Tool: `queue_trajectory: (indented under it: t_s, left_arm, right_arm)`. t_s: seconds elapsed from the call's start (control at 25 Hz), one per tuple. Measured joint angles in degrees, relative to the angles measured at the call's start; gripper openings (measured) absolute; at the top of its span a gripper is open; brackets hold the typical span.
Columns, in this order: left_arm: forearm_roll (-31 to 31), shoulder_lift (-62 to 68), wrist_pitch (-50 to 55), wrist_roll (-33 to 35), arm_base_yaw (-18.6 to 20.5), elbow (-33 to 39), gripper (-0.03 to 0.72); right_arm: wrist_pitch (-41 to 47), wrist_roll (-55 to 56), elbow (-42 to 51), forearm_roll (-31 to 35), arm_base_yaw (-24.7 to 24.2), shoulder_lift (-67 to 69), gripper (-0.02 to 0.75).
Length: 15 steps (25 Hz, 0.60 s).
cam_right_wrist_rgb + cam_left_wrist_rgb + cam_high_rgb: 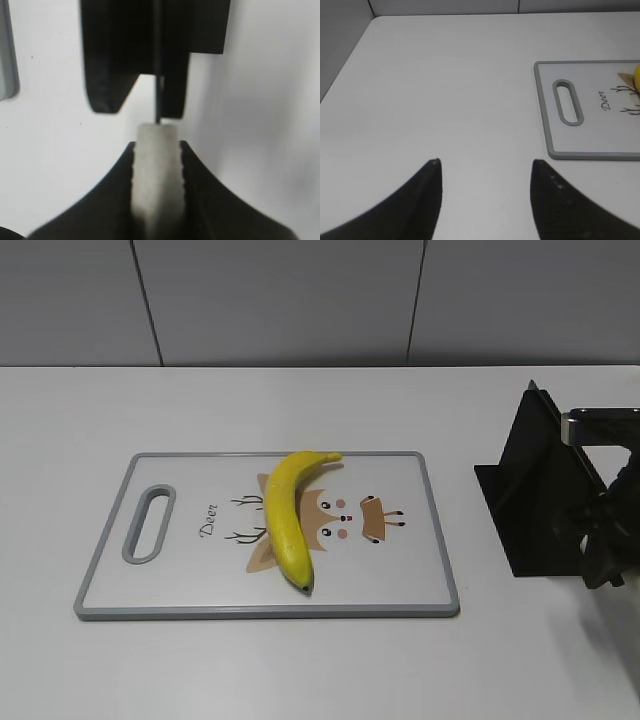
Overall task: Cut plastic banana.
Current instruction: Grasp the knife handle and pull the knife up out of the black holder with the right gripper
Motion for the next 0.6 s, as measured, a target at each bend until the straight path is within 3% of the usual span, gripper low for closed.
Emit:
queue_trajectory:
  t_s: [0.6]
  left_arm:
    - [0.0, 0.0, 0.0, 0.0, 0.0, 0.0, 0.552]
  right_arm:
    - [0.97, -0.31, 0.04, 0.0, 0.0, -9.42, 0.172]
